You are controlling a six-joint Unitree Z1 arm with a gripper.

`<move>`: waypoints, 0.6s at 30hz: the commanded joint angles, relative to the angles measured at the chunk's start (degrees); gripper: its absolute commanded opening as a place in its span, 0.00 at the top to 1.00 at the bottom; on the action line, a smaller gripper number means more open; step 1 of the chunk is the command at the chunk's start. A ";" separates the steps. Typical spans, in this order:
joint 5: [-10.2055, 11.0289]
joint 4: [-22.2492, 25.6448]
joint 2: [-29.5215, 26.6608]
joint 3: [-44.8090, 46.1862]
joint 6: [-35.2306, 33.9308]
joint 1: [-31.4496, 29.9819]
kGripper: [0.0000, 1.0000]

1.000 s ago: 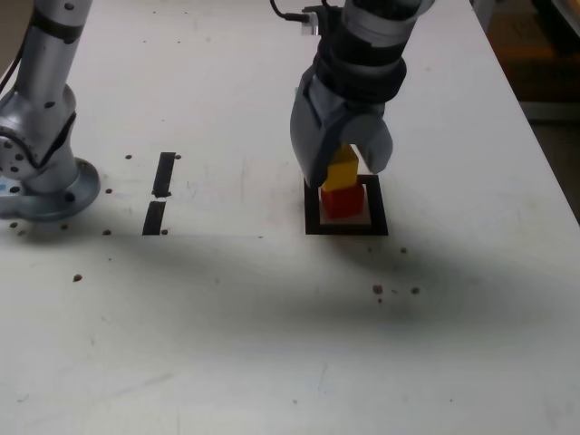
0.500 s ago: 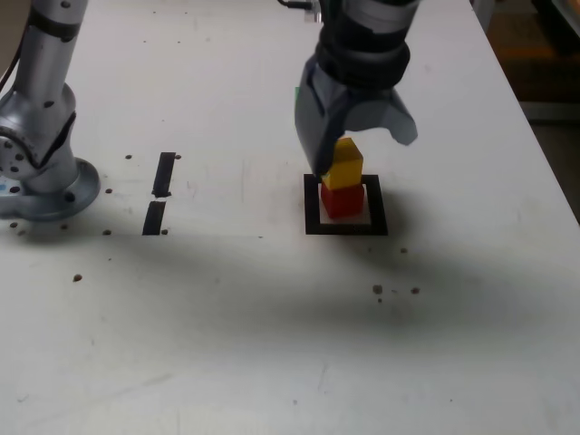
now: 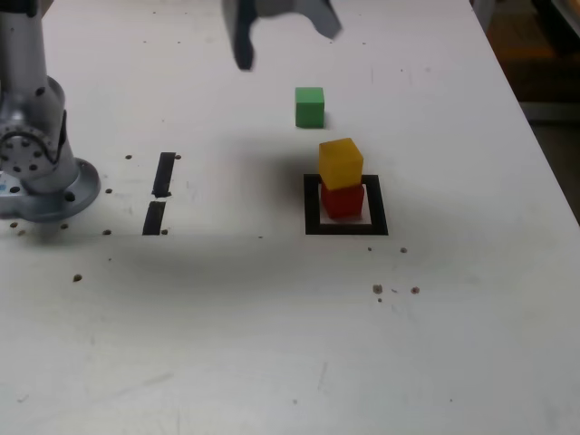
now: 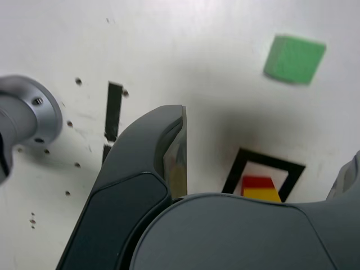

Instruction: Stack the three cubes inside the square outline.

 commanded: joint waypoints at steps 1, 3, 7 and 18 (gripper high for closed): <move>0.33 -1.09 1.48 0.41 6.94 8.78 0.00; 0.82 -2.37 3.39 0.35 9.45 11.04 0.00; 1.70 -5.07 7.54 0.56 12.78 12.48 0.01; 0.41 -16.53 13.60 6.12 20.90 12.37 0.05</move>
